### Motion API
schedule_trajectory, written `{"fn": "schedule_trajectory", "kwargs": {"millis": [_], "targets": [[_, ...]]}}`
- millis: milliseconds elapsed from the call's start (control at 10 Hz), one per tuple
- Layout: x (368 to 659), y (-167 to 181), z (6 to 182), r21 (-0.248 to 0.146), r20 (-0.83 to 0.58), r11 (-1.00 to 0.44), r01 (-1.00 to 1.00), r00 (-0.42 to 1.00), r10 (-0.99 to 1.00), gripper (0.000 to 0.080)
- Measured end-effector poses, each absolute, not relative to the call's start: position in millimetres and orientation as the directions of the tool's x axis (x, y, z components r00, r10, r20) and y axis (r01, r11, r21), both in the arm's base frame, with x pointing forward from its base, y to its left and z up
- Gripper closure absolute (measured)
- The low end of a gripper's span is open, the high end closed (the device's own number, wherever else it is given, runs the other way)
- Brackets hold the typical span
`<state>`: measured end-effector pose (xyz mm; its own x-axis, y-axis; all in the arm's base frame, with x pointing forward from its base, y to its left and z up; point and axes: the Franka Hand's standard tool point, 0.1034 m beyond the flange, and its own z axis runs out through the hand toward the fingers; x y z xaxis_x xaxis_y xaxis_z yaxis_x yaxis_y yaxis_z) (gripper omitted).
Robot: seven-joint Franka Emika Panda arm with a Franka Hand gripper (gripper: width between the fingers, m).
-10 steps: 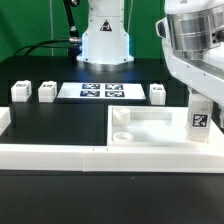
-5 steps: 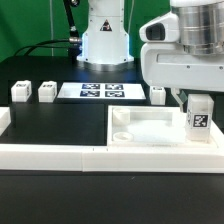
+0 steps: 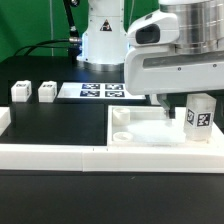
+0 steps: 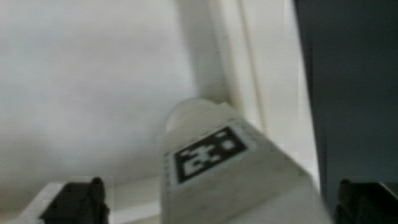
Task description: Assemble square table
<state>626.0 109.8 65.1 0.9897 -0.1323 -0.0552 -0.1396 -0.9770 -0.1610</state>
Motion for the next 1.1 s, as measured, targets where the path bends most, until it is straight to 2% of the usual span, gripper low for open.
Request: {"fn": "schedule_trajectory", "kwargs": {"millis": [400, 700, 900, 1100], "targets": [[623.2, 120.2, 61.6, -0.150, 0.015, -0.967, 0.207, 0.978, 0.207, 0.0150], [623.0, 121.6, 60.9, -0.151, 0.012, -0.972, 0.181, 0.983, 0.181, 0.0177], [623.0, 119.9, 60.4, -0.151, -0.009, -0.987, 0.046, 0.999, 0.048, 0.0503], [623.4, 115.1, 59.4, -0.145, -0.025, -0.987, -0.062, 0.998, -0.059, 0.0526]]}}
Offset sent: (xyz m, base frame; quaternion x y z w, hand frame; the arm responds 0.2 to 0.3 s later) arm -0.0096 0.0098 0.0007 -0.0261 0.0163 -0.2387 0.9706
